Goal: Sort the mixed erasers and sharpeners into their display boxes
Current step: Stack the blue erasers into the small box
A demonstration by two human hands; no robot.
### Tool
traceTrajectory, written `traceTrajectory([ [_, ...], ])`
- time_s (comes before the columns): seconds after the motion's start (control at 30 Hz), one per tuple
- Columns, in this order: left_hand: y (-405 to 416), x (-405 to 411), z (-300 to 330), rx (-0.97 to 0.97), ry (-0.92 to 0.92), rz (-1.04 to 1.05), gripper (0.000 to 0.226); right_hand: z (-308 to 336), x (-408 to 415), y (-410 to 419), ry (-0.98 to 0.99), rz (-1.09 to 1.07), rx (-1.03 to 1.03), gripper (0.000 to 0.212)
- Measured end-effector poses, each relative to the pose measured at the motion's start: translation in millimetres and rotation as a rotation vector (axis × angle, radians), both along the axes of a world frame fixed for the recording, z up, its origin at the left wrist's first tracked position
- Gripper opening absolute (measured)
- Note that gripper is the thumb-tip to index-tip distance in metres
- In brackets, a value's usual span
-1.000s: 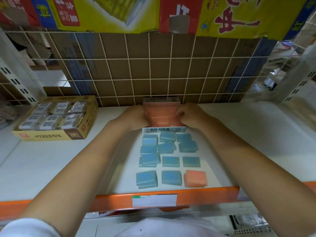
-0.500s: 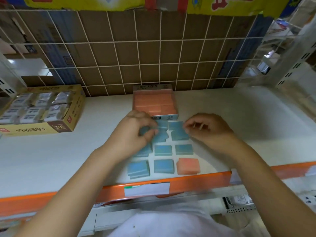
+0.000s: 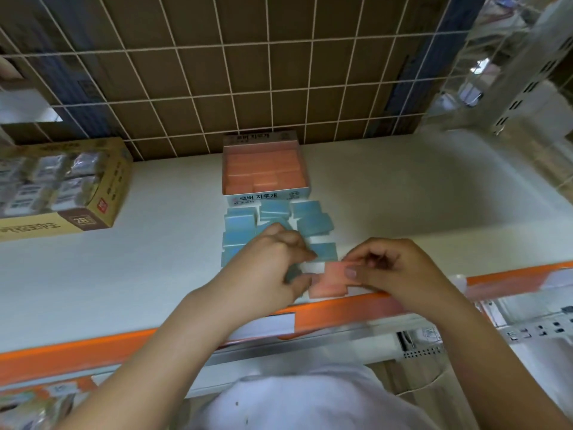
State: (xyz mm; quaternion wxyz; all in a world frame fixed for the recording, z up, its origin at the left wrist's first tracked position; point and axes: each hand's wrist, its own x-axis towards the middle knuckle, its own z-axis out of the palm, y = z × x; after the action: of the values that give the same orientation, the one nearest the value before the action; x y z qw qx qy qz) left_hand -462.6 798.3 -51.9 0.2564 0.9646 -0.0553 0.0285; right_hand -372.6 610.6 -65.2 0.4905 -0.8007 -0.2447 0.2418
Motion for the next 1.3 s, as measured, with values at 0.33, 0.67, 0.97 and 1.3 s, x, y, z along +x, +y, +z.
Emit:
traceTrajectory([
  [0.33,-8,7,-8,-0.007,0.086,-0.027,0.021,1,4,-3,0.016,-0.047,0.007,0.019],
  [0.67,6,4,7,-0.514,0.026,0.202,0.02,7,6,7,0.096,-0.072,0.232,0.015],
  [0.97,69,14,23,-0.595,-0.144,0.433,0.023,31,37,72,-0.086,-0.086,0.113,0.012],
  [1.3,117,57,15,-0.519,-0.09,0.516,0.011,31,74,147,-0.279,0.042,-0.119,0.016],
])
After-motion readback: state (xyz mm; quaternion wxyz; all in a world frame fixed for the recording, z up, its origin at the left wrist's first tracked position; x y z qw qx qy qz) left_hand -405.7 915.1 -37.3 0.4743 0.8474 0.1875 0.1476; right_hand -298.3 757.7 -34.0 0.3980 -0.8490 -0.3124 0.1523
